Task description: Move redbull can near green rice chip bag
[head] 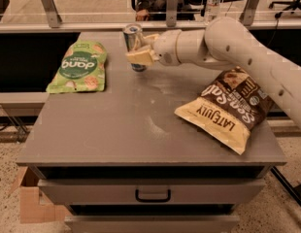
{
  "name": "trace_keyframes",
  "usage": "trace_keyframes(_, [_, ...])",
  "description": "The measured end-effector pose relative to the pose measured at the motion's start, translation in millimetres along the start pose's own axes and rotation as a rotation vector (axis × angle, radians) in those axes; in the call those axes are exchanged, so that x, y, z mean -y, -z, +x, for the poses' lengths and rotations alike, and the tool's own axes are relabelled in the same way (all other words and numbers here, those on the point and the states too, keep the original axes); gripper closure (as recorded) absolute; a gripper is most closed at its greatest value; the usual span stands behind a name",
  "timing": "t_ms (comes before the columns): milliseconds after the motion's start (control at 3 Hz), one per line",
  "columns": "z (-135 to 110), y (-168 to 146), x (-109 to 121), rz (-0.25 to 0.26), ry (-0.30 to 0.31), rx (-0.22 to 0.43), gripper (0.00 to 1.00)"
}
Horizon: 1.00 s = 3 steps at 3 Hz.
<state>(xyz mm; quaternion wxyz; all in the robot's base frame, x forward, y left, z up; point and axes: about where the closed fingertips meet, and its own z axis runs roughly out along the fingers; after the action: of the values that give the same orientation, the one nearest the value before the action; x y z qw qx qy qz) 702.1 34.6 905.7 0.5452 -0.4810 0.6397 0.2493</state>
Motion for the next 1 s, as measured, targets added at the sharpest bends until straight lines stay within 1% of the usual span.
trace_keyframes(333, [-13,-23,-15,-0.059,0.020,0.000,1.00])
trace_keyframes(667, [-15,-51,-28,-0.101,0.005,0.008,1.00])
trace_keyframes(1000, [-10,-78,-38,-0.119,-0.043,0.044,0.79])
